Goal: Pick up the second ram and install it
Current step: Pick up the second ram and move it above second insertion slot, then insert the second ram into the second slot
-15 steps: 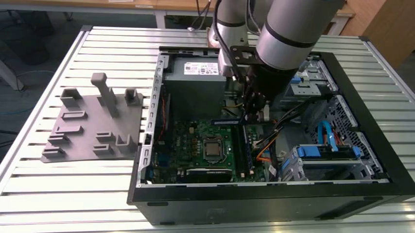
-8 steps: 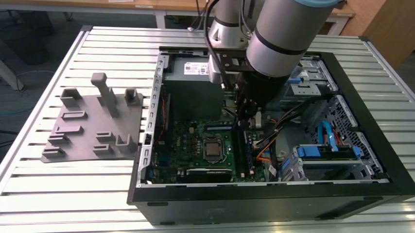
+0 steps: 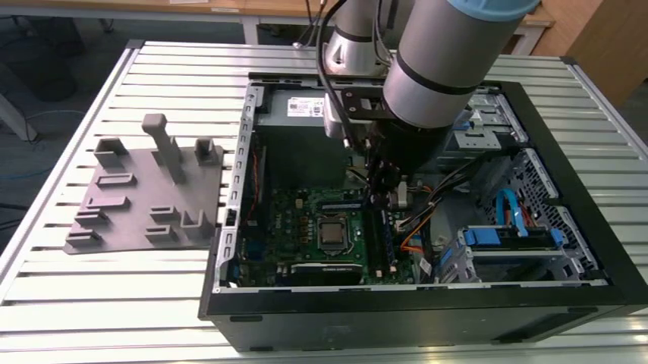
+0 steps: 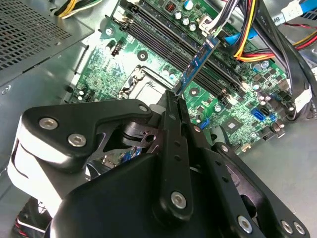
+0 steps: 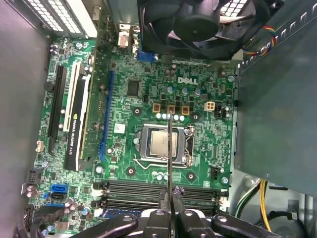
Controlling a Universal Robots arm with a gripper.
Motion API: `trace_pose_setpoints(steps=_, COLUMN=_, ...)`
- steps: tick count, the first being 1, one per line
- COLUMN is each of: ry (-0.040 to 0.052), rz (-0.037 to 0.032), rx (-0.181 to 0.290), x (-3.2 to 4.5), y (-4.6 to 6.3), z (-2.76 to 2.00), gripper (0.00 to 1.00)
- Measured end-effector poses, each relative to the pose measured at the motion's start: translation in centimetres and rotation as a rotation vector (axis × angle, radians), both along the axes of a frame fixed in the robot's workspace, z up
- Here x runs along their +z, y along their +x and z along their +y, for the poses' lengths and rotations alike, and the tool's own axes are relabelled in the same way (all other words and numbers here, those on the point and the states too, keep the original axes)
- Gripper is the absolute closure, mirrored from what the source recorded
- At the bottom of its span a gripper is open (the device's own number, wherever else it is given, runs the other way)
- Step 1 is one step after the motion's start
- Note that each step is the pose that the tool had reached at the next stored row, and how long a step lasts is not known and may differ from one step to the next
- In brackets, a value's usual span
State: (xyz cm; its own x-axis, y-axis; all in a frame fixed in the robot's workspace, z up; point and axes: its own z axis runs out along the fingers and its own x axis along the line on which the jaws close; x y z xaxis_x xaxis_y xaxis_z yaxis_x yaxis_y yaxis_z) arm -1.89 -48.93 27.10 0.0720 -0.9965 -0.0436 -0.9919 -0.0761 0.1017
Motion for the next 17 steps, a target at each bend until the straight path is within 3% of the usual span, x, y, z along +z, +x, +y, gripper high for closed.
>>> trace_pose_setpoints(steps=13, ry=0.0001, rz=0.0000, rx=-0.005, x=-0.02, y=0.00, z=0.00, gripper=0.89)
trace_pose_setpoints(steps=17, ry=0.0001, rz=0.0000, rx=-0.047, x=-0.03, y=0.00, z=0.00, gripper=0.89)
